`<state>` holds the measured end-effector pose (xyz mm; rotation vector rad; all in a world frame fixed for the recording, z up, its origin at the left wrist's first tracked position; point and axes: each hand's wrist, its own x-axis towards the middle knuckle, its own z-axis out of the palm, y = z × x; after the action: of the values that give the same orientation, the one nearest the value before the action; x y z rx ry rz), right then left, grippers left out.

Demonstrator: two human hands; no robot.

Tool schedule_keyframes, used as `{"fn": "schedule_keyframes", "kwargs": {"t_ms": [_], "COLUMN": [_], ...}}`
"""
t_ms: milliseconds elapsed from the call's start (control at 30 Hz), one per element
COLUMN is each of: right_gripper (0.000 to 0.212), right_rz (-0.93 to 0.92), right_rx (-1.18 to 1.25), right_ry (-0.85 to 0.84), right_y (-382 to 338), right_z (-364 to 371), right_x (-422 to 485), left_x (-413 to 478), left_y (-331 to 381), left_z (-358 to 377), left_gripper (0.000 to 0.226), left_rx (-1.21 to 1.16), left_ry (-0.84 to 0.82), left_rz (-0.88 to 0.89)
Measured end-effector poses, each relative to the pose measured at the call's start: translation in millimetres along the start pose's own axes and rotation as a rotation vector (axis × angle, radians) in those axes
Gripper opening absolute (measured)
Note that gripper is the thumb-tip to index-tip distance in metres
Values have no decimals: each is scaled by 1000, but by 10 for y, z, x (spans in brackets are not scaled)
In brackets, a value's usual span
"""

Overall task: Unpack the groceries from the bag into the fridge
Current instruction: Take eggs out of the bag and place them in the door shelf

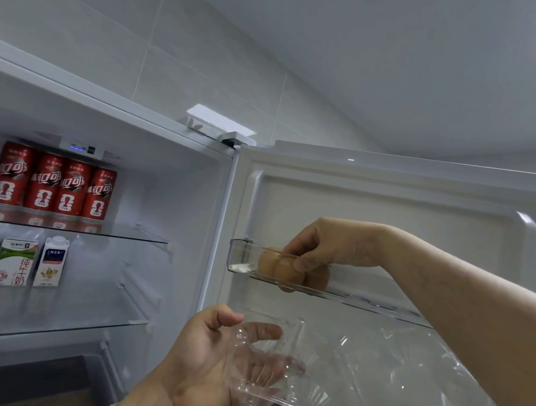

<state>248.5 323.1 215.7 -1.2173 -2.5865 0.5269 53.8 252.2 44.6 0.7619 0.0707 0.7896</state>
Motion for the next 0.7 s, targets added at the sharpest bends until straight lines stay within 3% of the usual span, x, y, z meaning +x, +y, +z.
{"fn": "schedule_keyframes", "kwargs": {"t_ms": [200,700], "right_gripper": [27,18], "right_rz": [25,-74], "right_rx": [-51,52], "right_ry": [27,333], "right_y": [-35,-7], "right_z": [6,135], "right_x": [1,-502], "left_x": [-1,-97], "left_y": [-9,-316], "left_z": [-3,228], "left_gripper": [57,44], "left_rx": [23,141], "left_ry": [29,221], "left_rz": [13,136]}}
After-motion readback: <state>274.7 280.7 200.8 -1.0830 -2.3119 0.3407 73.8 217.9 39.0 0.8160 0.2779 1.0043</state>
